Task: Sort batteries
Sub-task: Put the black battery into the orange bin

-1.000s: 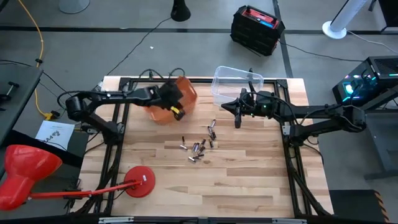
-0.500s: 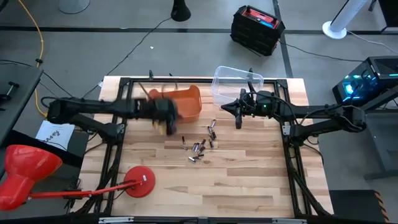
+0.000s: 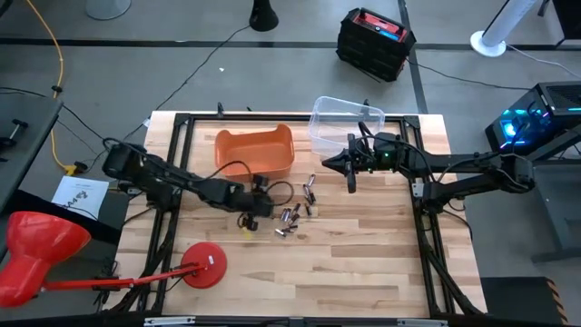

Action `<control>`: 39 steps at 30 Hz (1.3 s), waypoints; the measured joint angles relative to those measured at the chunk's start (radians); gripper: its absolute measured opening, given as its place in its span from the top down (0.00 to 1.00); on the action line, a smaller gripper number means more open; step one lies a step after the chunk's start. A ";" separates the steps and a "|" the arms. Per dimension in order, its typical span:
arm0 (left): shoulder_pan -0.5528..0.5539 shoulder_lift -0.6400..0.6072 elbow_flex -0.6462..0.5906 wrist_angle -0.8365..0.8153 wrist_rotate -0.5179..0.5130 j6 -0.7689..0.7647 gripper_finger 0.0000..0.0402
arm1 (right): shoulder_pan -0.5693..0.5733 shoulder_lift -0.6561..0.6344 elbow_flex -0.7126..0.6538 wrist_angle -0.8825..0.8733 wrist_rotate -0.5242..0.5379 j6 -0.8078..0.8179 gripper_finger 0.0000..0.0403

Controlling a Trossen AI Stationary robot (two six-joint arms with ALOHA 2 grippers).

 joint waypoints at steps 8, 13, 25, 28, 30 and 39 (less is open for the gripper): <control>0.046 0.096 0.192 -0.277 0.174 0.139 0.68 | 0.000 0.000 0.000 -0.039 -0.008 0.000 1.00; 0.090 0.136 0.228 -0.274 0.258 0.211 0.66 | 0.000 0.000 0.000 -0.069 -0.012 0.001 1.00; 0.147 0.248 0.233 -0.308 0.243 0.362 0.67 | 0.000 0.000 0.000 -0.091 -0.012 -0.002 1.00; 0.147 0.266 0.235 -0.306 0.246 0.378 0.67 | 0.000 0.000 0.000 -0.091 -0.012 -0.002 1.00; 0.147 0.276 0.235 -0.303 0.246 0.379 0.67 | 0.000 0.000 0.000 -0.092 -0.012 -0.002 1.00; 0.126 0.215 0.227 -0.309 0.254 0.150 0.96 | 0.000 0.000 0.000 -0.099 -0.017 -0.002 1.00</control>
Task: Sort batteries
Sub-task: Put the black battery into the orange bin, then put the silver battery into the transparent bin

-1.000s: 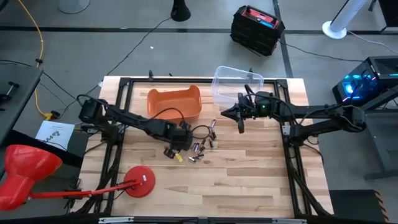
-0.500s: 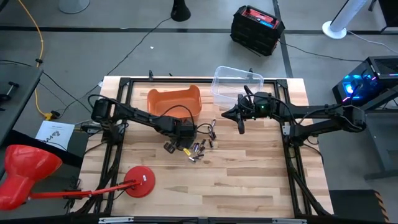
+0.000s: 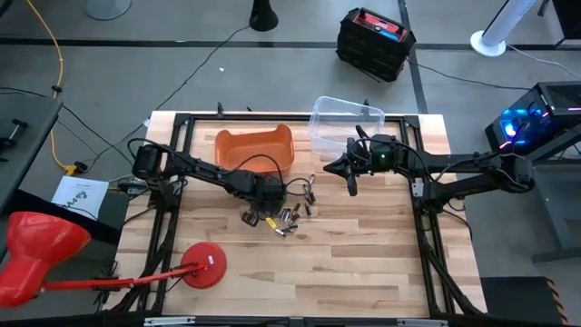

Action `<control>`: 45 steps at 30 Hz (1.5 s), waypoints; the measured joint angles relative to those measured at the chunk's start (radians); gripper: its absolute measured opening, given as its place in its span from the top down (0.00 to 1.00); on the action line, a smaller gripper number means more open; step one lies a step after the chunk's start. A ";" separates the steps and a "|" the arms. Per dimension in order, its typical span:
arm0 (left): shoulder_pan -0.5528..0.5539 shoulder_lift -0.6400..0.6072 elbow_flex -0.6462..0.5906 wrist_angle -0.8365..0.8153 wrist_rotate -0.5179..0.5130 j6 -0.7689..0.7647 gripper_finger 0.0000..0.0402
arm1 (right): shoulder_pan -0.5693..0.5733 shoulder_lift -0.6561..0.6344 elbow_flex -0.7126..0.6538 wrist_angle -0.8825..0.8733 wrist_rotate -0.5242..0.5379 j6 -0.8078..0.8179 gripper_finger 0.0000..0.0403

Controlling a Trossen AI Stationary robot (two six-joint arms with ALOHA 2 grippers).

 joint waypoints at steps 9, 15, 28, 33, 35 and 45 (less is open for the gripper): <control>-0.032 -0.279 0.003 -0.026 -0.124 -0.126 0.98 | 0.000 0.000 0.000 0.000 -0.001 0.002 1.00; 0.023 -0.433 0.003 -0.049 -0.397 -0.189 0.97 | 0.000 0.000 0.000 -0.008 -0.001 0.003 1.00; 0.305 -0.373 -0.029 -0.078 -0.371 -0.253 0.76 | 0.000 0.000 0.000 -0.029 -0.001 0.054 1.00; 0.321 -0.358 -0.028 -0.048 -0.293 -0.244 0.66 | 0.007 0.000 0.000 -0.029 0.009 0.078 1.00; 0.317 -0.361 -0.028 -0.046 -0.262 -0.275 0.63 | 0.012 0.001 0.000 -0.028 0.022 0.131 1.00; 0.138 -0.432 -0.027 0.014 -0.078 -0.526 0.61 | 0.294 0.107 0.000 0.001 0.164 0.229 0.88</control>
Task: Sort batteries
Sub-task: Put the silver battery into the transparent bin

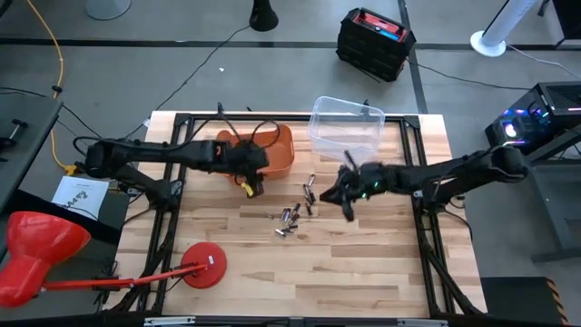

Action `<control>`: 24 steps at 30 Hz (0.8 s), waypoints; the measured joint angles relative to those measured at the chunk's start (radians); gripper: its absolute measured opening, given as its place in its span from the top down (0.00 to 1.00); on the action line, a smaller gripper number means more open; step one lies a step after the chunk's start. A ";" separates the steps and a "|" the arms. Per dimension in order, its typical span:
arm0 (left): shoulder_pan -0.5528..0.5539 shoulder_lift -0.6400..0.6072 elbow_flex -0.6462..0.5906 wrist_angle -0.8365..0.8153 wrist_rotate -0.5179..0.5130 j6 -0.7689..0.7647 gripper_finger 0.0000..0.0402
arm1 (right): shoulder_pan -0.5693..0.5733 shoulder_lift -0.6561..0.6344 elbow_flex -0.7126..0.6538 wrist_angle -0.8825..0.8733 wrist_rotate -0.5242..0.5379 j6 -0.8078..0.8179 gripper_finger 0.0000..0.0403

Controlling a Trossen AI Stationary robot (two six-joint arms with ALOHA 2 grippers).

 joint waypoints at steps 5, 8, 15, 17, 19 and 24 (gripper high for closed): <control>-0.158 -0.021 0.001 0.145 -0.022 -0.032 0.61 | 0.050 0.149 0.000 0.002 0.214 -0.093 0.77; -0.240 -0.017 0.001 0.189 -0.112 -0.043 0.61 | -0.008 0.226 0.024 -0.010 0.348 -0.081 0.69; -0.357 0.012 0.001 0.194 -0.339 -0.046 0.61 | -0.114 0.396 0.201 -0.127 0.245 -0.229 0.62; -0.373 0.013 0.001 0.196 -0.360 -0.045 0.61 | -0.109 0.436 0.268 -0.229 0.262 -0.344 0.63; -0.385 0.013 0.001 0.196 -0.373 -0.045 0.61 | -0.104 0.483 0.332 -0.346 0.322 -0.477 0.63; -0.408 0.014 0.001 0.192 -0.385 -0.045 0.61 | -0.114 0.605 0.484 -0.612 0.446 -0.751 0.63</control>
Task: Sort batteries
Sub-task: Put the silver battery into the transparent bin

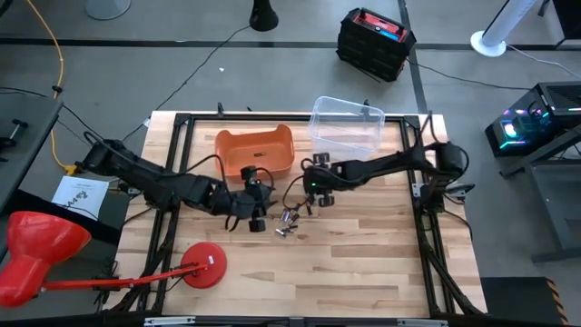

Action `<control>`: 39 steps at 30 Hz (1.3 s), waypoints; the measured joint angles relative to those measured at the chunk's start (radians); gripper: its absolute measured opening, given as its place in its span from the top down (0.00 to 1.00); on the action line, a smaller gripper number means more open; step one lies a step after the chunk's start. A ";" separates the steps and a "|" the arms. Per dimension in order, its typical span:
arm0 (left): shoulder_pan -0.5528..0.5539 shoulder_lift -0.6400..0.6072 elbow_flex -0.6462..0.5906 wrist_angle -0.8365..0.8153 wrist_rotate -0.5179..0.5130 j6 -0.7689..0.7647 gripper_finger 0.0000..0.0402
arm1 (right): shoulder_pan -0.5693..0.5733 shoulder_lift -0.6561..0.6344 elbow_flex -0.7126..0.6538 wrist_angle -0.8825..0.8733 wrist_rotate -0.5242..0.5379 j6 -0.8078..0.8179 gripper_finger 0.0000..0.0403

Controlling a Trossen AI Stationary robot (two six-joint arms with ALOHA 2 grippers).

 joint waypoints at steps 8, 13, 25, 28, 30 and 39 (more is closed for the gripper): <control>-0.021 0.000 0.000 -0.038 -0.006 -0.007 0.61 | -0.031 0.134 0.150 -0.142 -0.050 -0.224 0.63; -0.021 0.000 0.000 -0.043 -0.022 -0.009 0.61 | -0.039 0.195 0.198 -0.170 -0.065 -0.293 0.63; -0.067 -0.004 0.000 -0.082 -0.174 -0.035 0.61 | -0.004 0.170 0.200 -0.271 -0.098 -0.122 0.91; -0.082 -0.010 0.000 -0.126 -0.252 -0.059 0.61 | 0.028 0.096 0.197 -0.288 -0.076 -0.102 0.91; -0.089 -0.012 0.000 -0.151 -0.295 -0.094 0.61 | 0.046 0.032 0.201 -0.312 -0.018 -0.087 0.93; -0.089 0.025 -0.011 -0.268 -0.388 -0.218 0.61 | 0.004 -0.244 0.202 -0.349 0.276 -0.034 0.93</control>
